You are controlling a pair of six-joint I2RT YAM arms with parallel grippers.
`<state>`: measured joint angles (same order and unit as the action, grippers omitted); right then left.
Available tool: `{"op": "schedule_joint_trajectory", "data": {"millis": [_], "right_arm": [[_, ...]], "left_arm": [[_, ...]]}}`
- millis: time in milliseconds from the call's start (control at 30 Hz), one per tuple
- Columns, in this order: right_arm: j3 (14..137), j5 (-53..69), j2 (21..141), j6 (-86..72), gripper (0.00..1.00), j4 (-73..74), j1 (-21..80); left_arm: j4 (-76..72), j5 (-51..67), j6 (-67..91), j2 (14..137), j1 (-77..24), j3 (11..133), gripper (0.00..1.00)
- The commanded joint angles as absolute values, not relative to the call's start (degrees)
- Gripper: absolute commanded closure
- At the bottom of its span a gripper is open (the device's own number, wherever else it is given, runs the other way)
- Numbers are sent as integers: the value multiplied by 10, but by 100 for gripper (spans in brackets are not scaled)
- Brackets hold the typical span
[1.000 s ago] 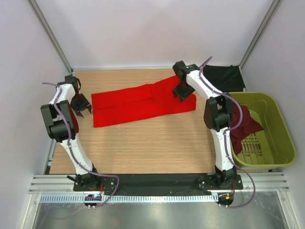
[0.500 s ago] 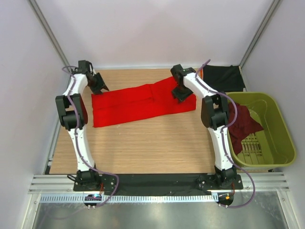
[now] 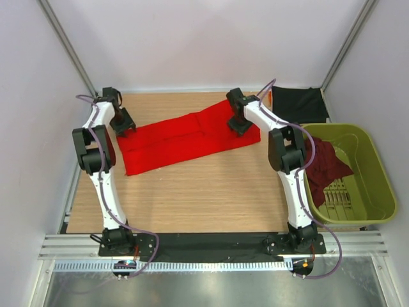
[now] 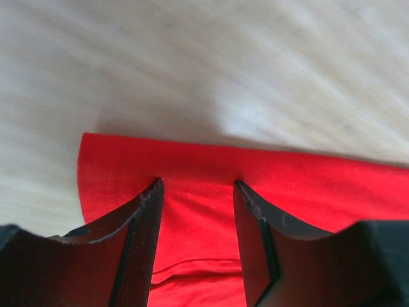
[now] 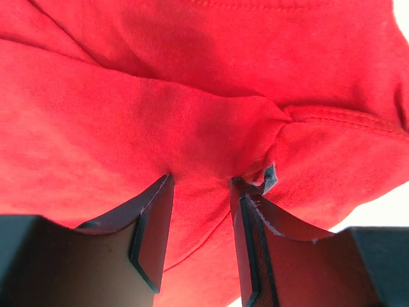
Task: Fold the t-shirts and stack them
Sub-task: Fold the tshirt
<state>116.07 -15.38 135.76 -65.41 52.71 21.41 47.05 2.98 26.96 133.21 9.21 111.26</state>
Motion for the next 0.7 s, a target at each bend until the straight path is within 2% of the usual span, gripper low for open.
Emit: {"op": "schedule_joint_trajectory", "data": {"millis": [0,233,467,667], "right_arm": [[1170,-199,1361,-578,52,444,212],[1227,-167,1403,-488,51,387,209],[1306,-155,1411,-408,46,382,208],[1297,-180,1360,-465,46,438,207]], "left_arm": [[539,-79,270,1314,106,1027,50],[511,-111,301,1230,106,913,49],[559,-155,322,1183,105,932,48],[581,-137,273,1134,83,955,49]]}}
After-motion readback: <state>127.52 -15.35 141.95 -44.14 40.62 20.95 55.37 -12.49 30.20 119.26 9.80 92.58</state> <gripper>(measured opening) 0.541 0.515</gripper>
